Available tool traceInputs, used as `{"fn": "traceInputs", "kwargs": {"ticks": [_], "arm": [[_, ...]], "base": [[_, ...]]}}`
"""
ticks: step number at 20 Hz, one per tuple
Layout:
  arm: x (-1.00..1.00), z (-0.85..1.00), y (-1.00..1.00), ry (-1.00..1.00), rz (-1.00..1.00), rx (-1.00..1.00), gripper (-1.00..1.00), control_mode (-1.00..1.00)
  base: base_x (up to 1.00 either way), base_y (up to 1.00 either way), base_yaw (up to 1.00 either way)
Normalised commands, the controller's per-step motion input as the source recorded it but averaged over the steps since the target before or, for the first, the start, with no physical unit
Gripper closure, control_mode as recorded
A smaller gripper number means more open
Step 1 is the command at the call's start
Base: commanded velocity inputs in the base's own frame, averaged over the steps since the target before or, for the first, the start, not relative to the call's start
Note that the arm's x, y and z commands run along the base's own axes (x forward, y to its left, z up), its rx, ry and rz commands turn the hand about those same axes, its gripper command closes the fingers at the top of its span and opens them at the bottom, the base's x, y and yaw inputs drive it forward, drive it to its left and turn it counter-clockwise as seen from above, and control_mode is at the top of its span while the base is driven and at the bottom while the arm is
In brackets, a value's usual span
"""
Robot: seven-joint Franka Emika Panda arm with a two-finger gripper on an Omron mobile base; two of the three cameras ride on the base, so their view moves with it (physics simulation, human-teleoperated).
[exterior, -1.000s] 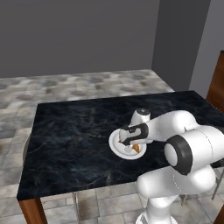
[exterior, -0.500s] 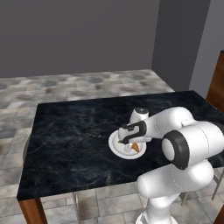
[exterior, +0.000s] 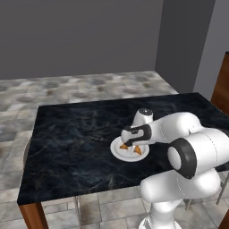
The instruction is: Place the pastries on the plates.
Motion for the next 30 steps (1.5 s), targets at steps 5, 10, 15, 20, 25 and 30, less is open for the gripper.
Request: {"fn": "traceInputs", "kwargs": {"ticks": [5, 10, 15, 20, 25, 30], "arm": [[-0.07, 0.36, 0.0, -0.15, 0.0, 0.0, -1.0, -1.0], [-0.07, 0.41, -0.1, -0.13, 0.0, 0.0, -1.0, -1.0], [0.0, 0.3, -0.29, -0.07, 0.0, 0.0, -1.0, -1.0], [0.0, 0.27, -0.31, -0.02, -0.01, 0.0, -1.0, -1.0], [0.01, 0.3, -0.27, 0.0, -0.03, 0.0, -1.0, -1.0], [0.0, 0.28, -0.22, 0.0, -0.09, 0.0, -1.0, -1.0]], "base": [[0.0, 0.0, 0.0], [0.0, 0.0, 0.0], [0.0, 0.0, 0.0], [0.0, 0.0, 0.0], [0.0, 0.0, 0.0], [0.0, 0.0, 0.0]]}}
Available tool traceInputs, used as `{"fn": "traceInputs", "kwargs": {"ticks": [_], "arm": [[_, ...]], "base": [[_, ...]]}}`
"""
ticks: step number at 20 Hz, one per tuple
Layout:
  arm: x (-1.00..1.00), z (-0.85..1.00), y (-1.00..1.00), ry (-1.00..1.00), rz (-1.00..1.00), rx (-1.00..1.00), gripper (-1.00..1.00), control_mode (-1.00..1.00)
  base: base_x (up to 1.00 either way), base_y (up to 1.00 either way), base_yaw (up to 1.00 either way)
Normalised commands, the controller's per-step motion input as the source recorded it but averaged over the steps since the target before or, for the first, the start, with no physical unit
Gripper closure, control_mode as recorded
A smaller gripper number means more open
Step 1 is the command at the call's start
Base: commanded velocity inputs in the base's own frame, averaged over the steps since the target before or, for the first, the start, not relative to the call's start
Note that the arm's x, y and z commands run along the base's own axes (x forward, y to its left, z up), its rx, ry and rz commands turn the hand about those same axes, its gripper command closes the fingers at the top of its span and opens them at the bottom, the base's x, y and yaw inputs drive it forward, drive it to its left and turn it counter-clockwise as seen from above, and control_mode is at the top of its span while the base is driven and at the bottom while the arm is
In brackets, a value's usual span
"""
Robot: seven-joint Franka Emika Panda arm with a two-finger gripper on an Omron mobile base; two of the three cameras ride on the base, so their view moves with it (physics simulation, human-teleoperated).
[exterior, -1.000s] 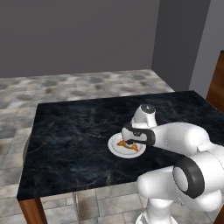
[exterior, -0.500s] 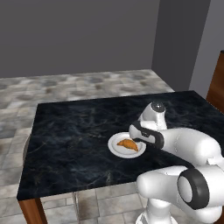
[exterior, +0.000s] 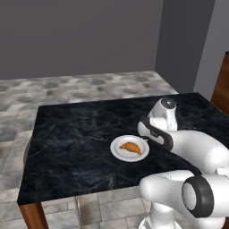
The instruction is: Place the pastries on the plates.
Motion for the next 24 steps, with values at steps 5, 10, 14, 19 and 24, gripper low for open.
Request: {"fn": "traceInputs", "kwargs": {"ticks": [5, 10, 14, 19, 24], "arm": [[0.0, 0.25, -0.18, 0.0, -0.16, 0.02, -1.0, -1.0], [0.0, 0.07, -0.23, 0.0, -0.16, 0.07, -1.0, -1.0], [0.0, 0.0, -0.24, 0.0, -0.1, 0.15, -1.0, -1.0], [0.04, 0.0, -0.17, 0.05, -0.01, 0.16, -1.0, -1.0], [0.09, 0.0, -0.11, 0.11, 0.0, 0.13, -1.0, -1.0]], "base": [[0.0, 0.0, 0.0], [0.0, 0.0, 0.0], [0.0, 0.0, 0.0], [0.0, 0.0, 0.0], [0.0, 0.0, 0.0]]}}
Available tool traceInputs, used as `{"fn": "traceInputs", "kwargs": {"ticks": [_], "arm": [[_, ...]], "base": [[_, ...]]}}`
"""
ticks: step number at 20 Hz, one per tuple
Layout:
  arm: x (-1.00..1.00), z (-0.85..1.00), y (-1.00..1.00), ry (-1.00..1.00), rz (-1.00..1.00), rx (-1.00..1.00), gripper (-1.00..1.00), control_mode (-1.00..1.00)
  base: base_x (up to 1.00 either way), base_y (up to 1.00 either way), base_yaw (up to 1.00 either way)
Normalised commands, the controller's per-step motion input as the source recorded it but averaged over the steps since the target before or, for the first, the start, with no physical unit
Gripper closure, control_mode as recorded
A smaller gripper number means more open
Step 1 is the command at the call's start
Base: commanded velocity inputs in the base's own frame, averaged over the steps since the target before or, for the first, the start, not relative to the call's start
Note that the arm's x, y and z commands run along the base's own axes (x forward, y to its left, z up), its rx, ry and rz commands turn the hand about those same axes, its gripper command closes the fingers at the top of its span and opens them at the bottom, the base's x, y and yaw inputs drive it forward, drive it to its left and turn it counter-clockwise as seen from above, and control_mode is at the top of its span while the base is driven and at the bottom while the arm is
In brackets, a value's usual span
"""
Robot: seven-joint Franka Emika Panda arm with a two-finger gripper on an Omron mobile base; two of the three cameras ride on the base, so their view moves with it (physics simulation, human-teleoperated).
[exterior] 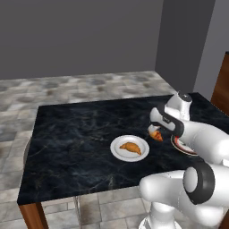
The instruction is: Place the pastries on the plates.
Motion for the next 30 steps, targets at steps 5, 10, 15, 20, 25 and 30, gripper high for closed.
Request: {"fn": "traceInputs", "kwargs": {"ticks": [5, 10, 15, 20, 25, 30], "arm": [[0.14, 0.0, -0.03, 0.09, 0.0, 0.03, -1.0, -1.0], [0.09, -0.06, -0.05, 0.02, 0.0, 0.0, -1.0, -1.0], [0.0, -0.15, -0.13, 0.0, 0.0, 0.0, -1.0, -1.0], [0.02, -0.16, -0.13, 0.0, 0.0, 0.0, -1.0, -1.0], [0.07, -0.16, -0.08, 0.0, 0.0, 0.0, -1.0, -1.0], [0.09, -0.19, -0.1, 0.0, 0.0, 0.0, -1.0, -1.0]], "base": [[0.0, 0.0, 0.0], [0.0, 0.0, 0.0], [0.0, 0.0, 0.0], [0.0, 0.0, 0.0], [0.0, 0.0, 0.0], [0.0, 0.0, 0.0]]}}
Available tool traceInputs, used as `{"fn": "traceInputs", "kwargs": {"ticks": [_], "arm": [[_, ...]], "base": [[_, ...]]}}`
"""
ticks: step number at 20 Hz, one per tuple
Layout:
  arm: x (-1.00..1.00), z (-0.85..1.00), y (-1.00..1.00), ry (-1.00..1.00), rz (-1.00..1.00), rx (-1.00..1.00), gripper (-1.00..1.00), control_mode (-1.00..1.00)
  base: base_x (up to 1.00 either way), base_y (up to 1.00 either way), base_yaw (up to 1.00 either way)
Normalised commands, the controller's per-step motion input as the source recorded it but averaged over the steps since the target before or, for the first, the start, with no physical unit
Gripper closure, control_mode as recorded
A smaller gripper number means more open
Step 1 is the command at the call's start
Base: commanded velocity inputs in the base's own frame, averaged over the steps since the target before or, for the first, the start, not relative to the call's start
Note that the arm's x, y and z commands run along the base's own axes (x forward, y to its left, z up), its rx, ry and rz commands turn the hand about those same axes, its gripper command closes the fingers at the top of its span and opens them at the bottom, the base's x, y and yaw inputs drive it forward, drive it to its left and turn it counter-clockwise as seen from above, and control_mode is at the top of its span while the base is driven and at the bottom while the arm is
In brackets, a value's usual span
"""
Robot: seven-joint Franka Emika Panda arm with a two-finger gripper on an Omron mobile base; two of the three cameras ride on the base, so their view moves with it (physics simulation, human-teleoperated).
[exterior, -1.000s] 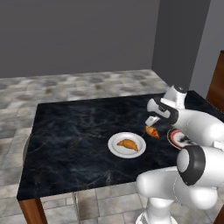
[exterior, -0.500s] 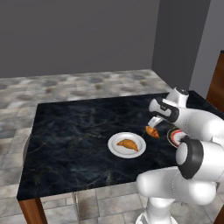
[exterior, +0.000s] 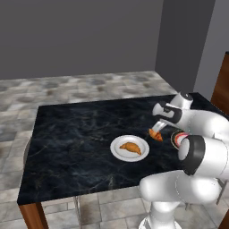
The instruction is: Place the pastries on the plates.
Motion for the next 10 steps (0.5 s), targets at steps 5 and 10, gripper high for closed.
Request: {"fn": "traceInputs", "kwargs": {"ticks": [5, 10], "arm": [[0.09, -0.2, -0.11, 0.0, 0.0, 0.0, -1.0, -1.0], [0.16, -0.22, -0.08, 0.0, 0.0, 0.0, -1.0, -1.0]], "base": [[0.0, 0.0, 0.0], [0.0, 0.0, 0.0]]}}
